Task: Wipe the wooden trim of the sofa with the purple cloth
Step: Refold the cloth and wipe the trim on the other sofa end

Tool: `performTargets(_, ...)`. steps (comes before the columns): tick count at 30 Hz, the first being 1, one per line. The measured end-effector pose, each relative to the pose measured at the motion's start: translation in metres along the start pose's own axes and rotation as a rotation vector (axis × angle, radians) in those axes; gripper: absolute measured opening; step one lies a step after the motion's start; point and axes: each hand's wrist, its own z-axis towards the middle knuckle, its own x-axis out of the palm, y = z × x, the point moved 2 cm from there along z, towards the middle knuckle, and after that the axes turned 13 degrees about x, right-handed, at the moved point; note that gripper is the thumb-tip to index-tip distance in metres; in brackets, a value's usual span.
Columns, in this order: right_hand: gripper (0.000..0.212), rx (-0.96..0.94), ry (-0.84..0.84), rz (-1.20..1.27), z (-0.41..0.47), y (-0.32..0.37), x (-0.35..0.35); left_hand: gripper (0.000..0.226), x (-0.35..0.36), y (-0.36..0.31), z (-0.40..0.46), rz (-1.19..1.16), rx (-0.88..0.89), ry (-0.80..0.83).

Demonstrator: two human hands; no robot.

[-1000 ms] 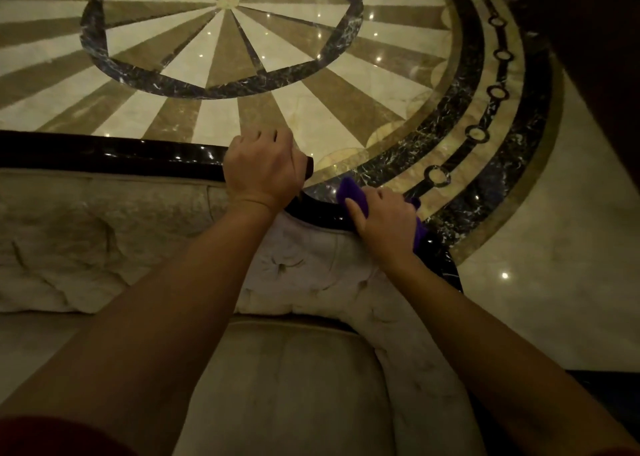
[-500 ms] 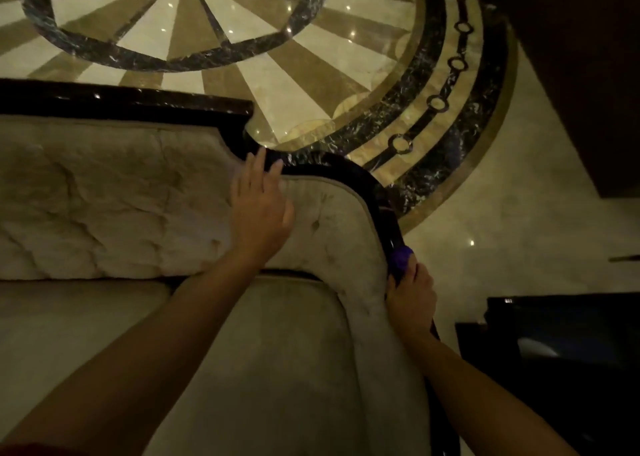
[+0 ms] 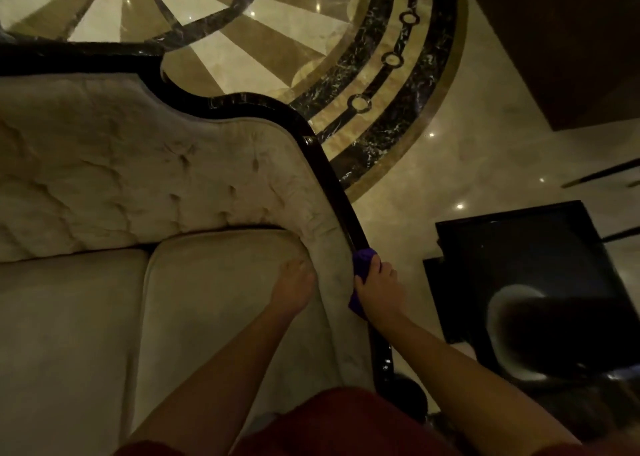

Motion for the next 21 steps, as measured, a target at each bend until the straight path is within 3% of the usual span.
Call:
performTargets(3,0.051,-0.042,0.122,-0.047,-0.011,-0.031,-0.007,0.011,0.014,-0.012,-0.021,-0.167,-0.049,-0.044)
performTargets(6,0.039,-0.144,0.336,-0.061,-0.014,-0.054,-0.04,0.014,0.033,-0.023,-0.049,-0.373,-0.061,-0.006)
performTargets(7,0.036,-0.161,0.383,0.011,-0.01,-0.052,-0.05,0.026,0.032,-0.025,-0.049,-0.444,-0.065,0.006)
performTargets(9,0.036,-0.268,0.421,0.146,-0.029,-0.052,-0.074,0.047,0.037,-0.031,-0.076,-0.605,-0.082,-0.029)
performTargets(11,0.04,-0.386,0.449,0.255,-0.049,-0.034,-0.092,0.053,0.03,-0.035,-0.095,-0.728,-0.043,-0.04)
performTargets(16,0.051,-0.719,0.461,0.257,-0.107,0.015,-0.125,0.042,-0.005,-0.042,-0.156,-0.934,0.081,-0.045)
performTargets(21,0.058,-0.986,0.437,0.157,-0.18,0.082,-0.126,0.032,-0.062,0.0,-0.234,-0.936,0.14,-0.33)
